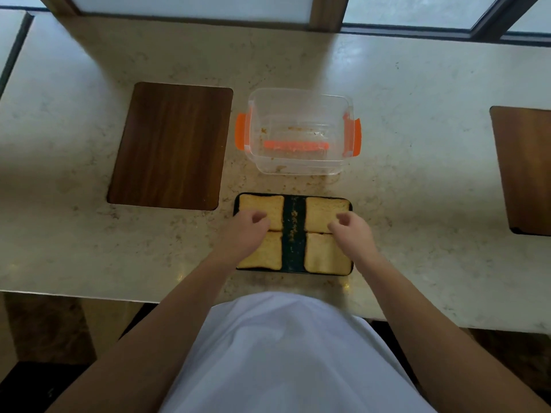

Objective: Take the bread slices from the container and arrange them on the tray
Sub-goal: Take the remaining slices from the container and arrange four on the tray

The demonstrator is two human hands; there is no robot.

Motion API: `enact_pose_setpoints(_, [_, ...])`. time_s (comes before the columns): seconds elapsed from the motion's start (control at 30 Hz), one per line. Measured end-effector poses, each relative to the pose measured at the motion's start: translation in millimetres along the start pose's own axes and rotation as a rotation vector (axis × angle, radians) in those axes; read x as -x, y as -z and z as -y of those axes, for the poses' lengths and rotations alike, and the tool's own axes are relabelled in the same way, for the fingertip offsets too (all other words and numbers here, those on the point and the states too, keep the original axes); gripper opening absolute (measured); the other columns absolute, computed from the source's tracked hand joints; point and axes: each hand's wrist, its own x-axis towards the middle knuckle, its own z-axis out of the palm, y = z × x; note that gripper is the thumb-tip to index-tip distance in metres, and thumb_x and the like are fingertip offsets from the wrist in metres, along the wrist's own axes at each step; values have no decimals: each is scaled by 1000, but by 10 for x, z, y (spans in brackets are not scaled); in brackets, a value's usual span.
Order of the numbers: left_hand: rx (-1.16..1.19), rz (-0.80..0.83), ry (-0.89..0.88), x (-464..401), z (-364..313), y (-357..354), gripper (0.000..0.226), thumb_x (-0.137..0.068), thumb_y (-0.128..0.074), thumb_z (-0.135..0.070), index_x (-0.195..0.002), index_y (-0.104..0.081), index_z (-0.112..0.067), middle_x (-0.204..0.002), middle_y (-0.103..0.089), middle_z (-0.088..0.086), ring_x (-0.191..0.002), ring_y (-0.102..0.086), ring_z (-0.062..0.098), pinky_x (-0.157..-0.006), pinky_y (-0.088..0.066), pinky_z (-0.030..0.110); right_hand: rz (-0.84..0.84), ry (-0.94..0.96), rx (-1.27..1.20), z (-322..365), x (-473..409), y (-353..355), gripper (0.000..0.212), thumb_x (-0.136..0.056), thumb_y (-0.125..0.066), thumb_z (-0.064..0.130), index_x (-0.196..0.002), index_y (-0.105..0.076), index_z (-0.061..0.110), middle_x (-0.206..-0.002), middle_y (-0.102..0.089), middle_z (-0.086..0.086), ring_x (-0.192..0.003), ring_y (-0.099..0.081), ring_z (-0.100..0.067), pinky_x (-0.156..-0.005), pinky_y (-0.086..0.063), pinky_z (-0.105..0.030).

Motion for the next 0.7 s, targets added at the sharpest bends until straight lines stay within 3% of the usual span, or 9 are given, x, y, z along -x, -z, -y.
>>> enact_pose_setpoints(0.1, [51, 124, -3, -9, -242, -247, 48, -97, -50, -29, -143, -49, -16, -138, -58, 4, -118, -58, 19, -102, -50, 44, -31, -13, 76, -125, -85, 113, 58, -94, -57, 26, -147, -46, 6, -146, -52, -15, -127, -53, -28, -103, -49, -45])
enact_pose_setpoints(0.33, [-79, 117, 8, -165, -614, -724, 52, -96, -52, -23, -146, -44, -12, -147, -51, 6, -123, -55, 24, -99, -49, 41, -24, -62, 83, -122, -163, 104, 62, -89, -58, 29, -145, -47, 5, -142, -52, -16, -110, -57, -25, -87, -53, -41])
enact_pose_setpoints(0.5, [-103, 118, 18, -234, -637, -751, 52, -93, -52, -22, -144, -48, -8, -140, -56, 10, -119, -58, 26, -100, -49, 43, -29, -62, 49, -128, -187, 84, 56, -89, -58, 25, -140, -50, 3, -133, -57, -13, -77, -53, -10, -61, -48, -29])
enact_pose_setpoints(0.63, [-63, 89, 56, -234, -576, -688, 51, -94, -53, -26, -143, -48, -10, -140, -55, 8, -115, -59, 25, -93, -53, 40, -16, -40, 46, -86, -192, 24, 54, -91, -58, 23, -140, -50, 3, -119, -60, -8, -73, -51, -2, -67, -53, -30])
enact_pose_setpoints(0.7, [-57, 79, 58, -237, -541, -652, 51, -94, -53, -26, -143, -48, -11, -140, -55, 7, -115, -59, 24, -93, -53, 40, -13, -22, 49, -48, -194, -13, 58, -90, -57, 24, -144, -48, 3, -112, -59, -6, -70, -49, -2, -59, -47, -25])
